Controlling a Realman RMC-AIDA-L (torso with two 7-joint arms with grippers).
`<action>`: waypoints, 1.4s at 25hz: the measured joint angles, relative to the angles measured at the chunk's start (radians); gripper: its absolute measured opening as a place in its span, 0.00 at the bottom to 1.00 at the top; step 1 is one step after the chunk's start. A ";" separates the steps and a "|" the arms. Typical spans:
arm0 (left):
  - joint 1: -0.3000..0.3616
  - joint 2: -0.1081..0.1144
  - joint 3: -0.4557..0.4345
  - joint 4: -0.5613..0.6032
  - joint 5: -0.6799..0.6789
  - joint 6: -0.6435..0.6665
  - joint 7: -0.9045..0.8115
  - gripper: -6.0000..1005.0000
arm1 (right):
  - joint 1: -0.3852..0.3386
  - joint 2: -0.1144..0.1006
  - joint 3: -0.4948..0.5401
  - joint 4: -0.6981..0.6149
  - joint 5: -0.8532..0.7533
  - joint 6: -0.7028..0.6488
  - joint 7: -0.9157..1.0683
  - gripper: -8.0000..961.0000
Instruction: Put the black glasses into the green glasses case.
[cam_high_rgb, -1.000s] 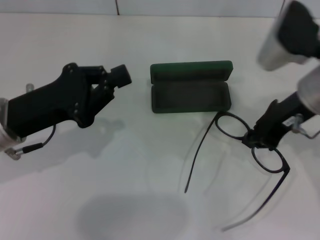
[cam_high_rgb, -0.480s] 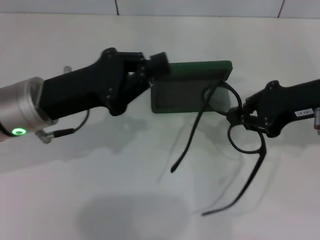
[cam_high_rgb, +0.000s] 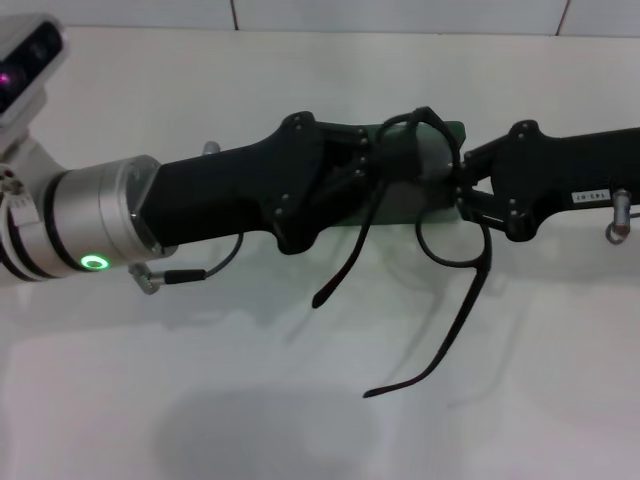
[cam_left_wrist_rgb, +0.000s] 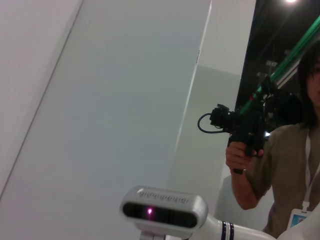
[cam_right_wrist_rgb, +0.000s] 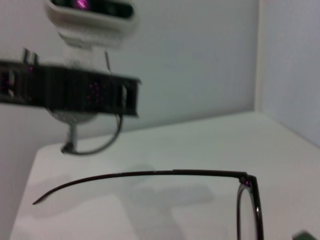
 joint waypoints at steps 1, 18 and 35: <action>-0.002 0.000 0.000 -0.008 0.001 0.000 0.003 0.02 | 0.000 0.000 0.000 0.003 0.011 -0.003 -0.013 0.11; -0.009 -0.001 0.013 -0.051 0.013 -0.041 0.033 0.02 | -0.005 0.002 -0.008 0.026 0.143 -0.045 -0.097 0.11; -0.021 -0.006 0.036 -0.052 0.003 -0.145 0.045 0.02 | 0.027 -0.001 -0.003 0.080 0.215 -0.059 -0.134 0.11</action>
